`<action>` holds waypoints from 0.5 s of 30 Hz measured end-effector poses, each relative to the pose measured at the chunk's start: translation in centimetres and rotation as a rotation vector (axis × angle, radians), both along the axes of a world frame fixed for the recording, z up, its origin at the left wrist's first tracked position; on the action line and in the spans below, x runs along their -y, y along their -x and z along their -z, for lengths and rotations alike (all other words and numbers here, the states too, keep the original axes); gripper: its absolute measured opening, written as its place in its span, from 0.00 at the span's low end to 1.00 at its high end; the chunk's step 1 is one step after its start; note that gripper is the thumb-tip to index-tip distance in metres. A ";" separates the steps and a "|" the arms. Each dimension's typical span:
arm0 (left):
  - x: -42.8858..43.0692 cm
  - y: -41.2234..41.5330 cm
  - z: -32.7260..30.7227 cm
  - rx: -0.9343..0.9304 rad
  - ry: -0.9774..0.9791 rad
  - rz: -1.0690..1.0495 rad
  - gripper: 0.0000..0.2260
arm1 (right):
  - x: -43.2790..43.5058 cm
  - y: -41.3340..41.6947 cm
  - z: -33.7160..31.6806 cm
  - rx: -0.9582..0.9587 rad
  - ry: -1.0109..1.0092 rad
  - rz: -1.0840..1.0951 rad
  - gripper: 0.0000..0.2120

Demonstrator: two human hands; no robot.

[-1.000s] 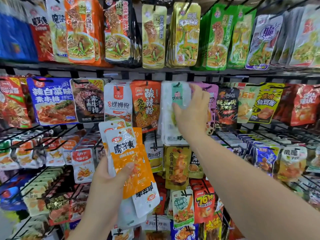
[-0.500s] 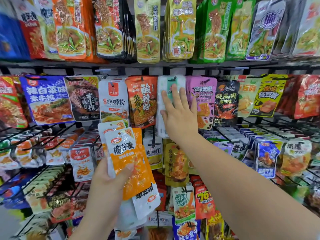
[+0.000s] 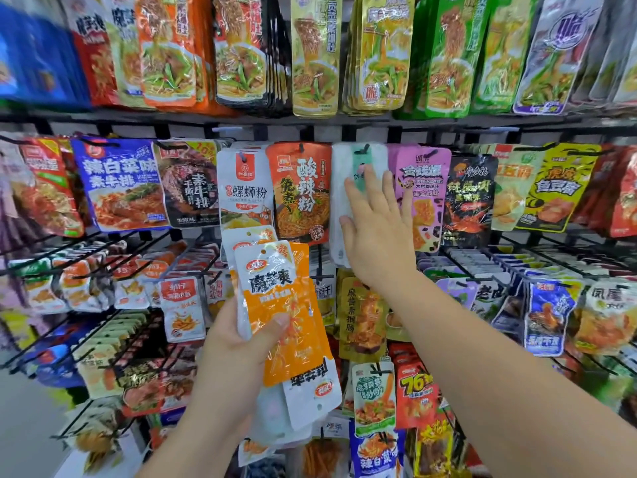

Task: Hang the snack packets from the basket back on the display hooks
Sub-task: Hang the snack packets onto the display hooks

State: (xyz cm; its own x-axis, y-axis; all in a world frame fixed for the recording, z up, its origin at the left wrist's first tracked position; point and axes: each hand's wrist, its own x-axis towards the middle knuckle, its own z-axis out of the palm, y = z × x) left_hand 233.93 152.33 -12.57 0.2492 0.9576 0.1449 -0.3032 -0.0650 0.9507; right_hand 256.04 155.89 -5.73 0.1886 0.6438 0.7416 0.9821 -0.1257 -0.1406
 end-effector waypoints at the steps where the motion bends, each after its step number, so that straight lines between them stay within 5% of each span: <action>1: 0.2 0.0 0.0 0.004 0.003 0.009 0.18 | 1.2 0.8 0.4 -0.056 -0.080 -0.090 0.26; 5: 1.3 -0.3 0.2 0.005 0.013 0.047 0.17 | 7.0 4.8 2.1 -0.474 -0.051 -0.363 0.26; 9: 3.1 -0.9 0.6 -0.014 0.019 0.099 0.17 | 10.1 7.5 5.2 -0.987 0.101 -0.391 0.37; 15: 5.5 -1.3 2.3 -0.020 0.089 0.108 0.19 | 11.9 8.6 8.7 -1.491 -0.025 -0.475 0.35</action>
